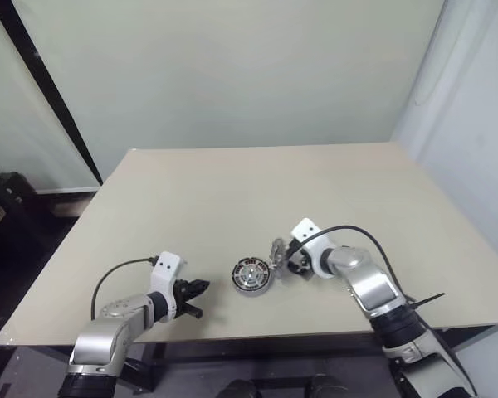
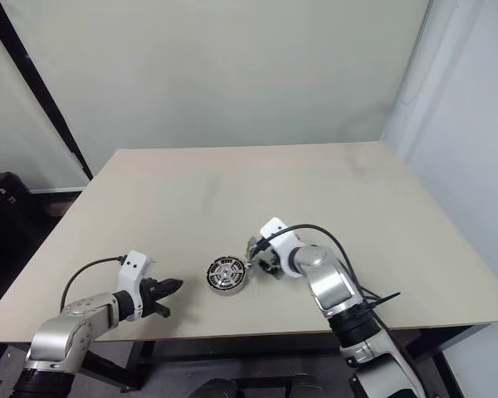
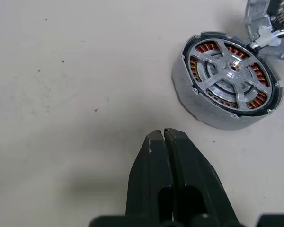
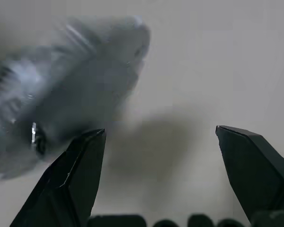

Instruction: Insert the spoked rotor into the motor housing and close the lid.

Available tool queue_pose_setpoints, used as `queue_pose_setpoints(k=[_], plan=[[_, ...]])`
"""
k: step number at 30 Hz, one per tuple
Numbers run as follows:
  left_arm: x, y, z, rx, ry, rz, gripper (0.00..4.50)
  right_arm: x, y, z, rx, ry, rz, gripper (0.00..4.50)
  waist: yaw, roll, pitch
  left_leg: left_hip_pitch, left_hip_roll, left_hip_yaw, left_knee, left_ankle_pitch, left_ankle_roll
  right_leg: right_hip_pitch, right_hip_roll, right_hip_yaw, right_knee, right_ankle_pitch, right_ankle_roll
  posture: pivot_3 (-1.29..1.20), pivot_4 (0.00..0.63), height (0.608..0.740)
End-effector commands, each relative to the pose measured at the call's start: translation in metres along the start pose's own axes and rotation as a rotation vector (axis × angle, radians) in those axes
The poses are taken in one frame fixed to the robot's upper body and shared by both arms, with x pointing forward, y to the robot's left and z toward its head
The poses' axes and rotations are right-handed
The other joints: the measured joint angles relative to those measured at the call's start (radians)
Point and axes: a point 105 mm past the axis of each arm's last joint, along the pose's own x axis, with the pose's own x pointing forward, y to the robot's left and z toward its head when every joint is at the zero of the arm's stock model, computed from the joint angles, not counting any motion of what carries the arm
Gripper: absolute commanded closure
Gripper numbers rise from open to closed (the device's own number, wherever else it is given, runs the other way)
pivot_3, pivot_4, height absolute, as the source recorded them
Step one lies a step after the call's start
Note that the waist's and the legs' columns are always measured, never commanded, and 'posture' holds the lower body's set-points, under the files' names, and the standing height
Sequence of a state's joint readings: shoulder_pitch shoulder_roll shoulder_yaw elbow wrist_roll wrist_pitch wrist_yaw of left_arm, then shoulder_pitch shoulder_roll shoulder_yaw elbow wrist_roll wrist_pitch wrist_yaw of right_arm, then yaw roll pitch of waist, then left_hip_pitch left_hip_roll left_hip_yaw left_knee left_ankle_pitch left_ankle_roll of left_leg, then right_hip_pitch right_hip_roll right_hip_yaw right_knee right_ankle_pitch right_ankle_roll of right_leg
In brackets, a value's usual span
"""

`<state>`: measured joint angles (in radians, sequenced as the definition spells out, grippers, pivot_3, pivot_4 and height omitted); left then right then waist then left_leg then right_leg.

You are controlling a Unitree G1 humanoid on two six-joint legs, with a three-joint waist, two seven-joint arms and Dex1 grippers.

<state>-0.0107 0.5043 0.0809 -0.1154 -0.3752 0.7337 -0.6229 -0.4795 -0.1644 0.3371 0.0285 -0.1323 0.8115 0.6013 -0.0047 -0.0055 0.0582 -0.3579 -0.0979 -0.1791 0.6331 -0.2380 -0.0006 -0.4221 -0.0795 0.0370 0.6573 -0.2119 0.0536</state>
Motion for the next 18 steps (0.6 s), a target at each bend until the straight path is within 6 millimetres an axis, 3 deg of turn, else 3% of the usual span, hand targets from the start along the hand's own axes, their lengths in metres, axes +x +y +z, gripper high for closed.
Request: queue_pose_setpoints(k=[1, 8, 14, 18], plan=[[-0.002, -0.005, 0.015, 0.045, -0.038, -0.019, 4.50, 0.004, 0.013, 0.023, -0.016, -0.064, 0.042, 0.45, 0.000, 0.000, 0.000, 0.000, 0.001, 0.000, 0.000, 0.000, 0.000, 0.000, 0.001, 0.000, 0.000, 0.000, 0.000, 0.00, 0.000, 0.740], [-0.006, -0.007, 0.017, 0.055, -0.044, -0.015, 4.50, 0.025, 0.032, 0.021, -0.028, -0.037, 0.087, 0.45, -0.001, 0.000, 0.000, 0.000, 0.006, 0.001, 0.004, -0.001, -0.002, 0.000, 0.009, 0.002, 0.000, 0.002, -0.003, 0.00, 0.000, 0.740], [-0.008, -0.008, 0.015, 0.056, -0.044, -0.013, 4.50, 0.033, 0.037, 0.015, -0.040, -0.033, 0.118, 0.45, -0.020, 0.001, 0.000, 0.001, 0.007, 0.002, 0.004, 0.000, -0.003, 0.000, 0.011, 0.002, 0.000, 0.003, -0.005, 0.00, 0.000, 0.740], [-0.008, -0.008, 0.014, 0.054, -0.044, -0.013, 4.50, 0.031, 0.039, 0.022, -0.025, -0.078, 0.153, 0.45, -0.026, 0.001, 0.000, 0.001, 0.007, 0.002, 0.004, 0.000, -0.003, 0.000, 0.011, 0.002, 0.000, 0.003, -0.005, 0.00, 0.000, 0.740]])
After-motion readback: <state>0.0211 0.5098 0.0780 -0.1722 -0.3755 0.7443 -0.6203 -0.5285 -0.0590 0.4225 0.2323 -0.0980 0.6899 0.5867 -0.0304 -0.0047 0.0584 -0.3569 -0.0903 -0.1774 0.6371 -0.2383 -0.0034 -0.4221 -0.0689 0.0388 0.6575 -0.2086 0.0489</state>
